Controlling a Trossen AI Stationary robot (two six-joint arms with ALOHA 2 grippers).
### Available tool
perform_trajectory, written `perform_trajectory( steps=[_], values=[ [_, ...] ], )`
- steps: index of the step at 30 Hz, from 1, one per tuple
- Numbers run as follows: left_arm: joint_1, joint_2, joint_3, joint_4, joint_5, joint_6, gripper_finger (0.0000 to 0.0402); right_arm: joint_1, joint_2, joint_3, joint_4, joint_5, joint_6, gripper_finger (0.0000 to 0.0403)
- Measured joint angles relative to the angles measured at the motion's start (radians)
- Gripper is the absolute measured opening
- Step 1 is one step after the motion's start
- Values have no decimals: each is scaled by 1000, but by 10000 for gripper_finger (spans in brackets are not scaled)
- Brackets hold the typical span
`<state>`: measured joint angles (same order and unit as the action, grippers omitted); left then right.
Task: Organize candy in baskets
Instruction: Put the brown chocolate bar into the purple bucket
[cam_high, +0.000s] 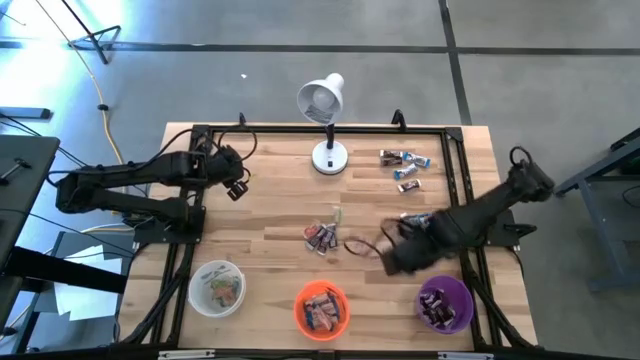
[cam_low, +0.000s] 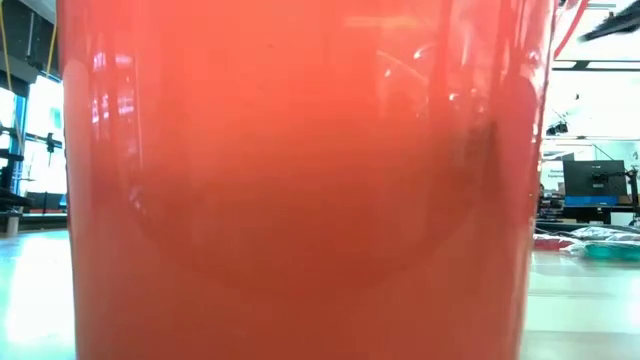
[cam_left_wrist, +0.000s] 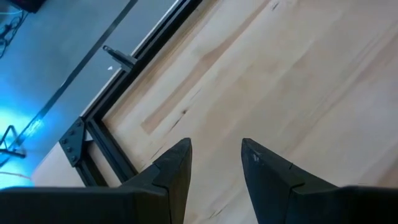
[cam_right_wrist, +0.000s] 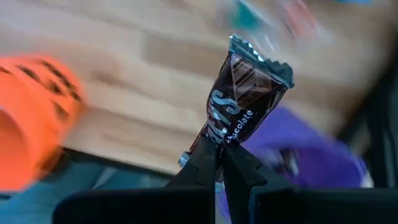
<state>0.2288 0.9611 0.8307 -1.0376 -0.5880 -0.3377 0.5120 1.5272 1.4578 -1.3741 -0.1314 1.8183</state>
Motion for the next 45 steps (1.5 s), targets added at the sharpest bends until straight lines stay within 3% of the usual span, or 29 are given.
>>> perform_trajectory(
  steps=[6,10,14,21,23,25,30,32,34,37,45],
  values=[
    [29,0,0,62,0,0,129,245,-1,-48,-22,-132,343,0],
    [36,0,0,126,4,0,129,372,-1,-99,52,-96,512,1],
    [36,0,0,159,50,-6,129,412,-1,-146,150,-87,482,31],
    [35,0,0,168,90,-77,129,406,-1,-164,131,-87,417,135],
    [35,0,0,167,91,-78,129,391,-4,-165,118,-83,425,156],
    [35,0,0,167,92,-77,129,363,-15,-164,118,1,401,167],
    [46,0,0,168,89,-62,129,254,-30,-163,142,595,284,167],
    [51,0,0,168,88,-44,129,183,-31,-172,141,708,228,161],
    [59,0,0,168,88,-24,129,97,-31,-217,178,715,170,155],
    [70,0,0,168,87,4,129,-29,-29,-326,371,677,62,146],
    [89,0,0,166,89,66,129,-267,-29,-617,1176,647,-193,142]
  ],
)
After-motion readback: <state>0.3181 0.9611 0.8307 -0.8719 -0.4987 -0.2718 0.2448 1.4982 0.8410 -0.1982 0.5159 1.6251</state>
